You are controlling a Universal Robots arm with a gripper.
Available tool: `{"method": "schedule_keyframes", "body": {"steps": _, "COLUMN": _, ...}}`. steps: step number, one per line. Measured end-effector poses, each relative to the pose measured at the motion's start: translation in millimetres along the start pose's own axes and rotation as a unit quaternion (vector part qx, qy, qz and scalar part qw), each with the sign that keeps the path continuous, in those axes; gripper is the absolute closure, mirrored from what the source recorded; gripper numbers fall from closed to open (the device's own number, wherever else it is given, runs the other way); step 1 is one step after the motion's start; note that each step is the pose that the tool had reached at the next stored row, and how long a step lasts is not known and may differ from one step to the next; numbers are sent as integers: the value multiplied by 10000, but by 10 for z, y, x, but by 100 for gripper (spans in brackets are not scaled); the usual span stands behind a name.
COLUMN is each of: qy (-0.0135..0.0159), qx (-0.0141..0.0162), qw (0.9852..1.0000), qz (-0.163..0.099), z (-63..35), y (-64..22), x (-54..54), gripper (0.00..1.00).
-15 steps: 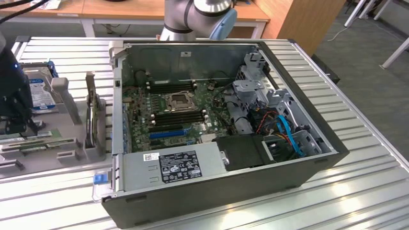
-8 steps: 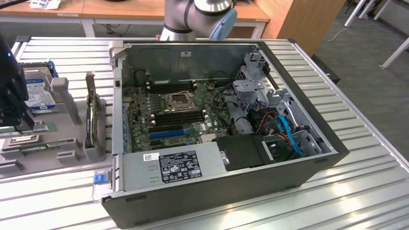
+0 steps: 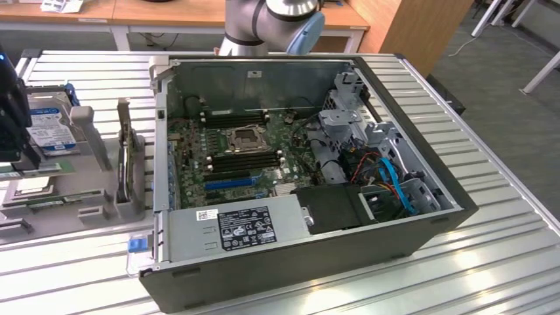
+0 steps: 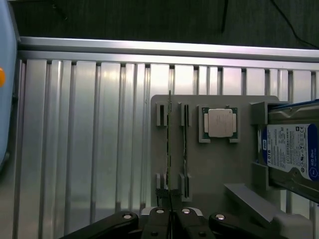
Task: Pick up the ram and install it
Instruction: 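Pick up the ram and move it above insertion slot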
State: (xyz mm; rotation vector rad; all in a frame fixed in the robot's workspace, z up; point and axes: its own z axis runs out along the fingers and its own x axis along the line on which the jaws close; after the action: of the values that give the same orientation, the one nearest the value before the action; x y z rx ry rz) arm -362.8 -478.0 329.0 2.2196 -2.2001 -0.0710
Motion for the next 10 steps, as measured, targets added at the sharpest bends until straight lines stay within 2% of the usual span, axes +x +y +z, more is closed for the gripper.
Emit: {"method": "schedule_keyframes", "body": {"steps": 10, "qy": 0, "qx": 0, "qw": 10000, "qz": 0, "z": -241, "y": 7, "x": -5, "gripper": 89}}
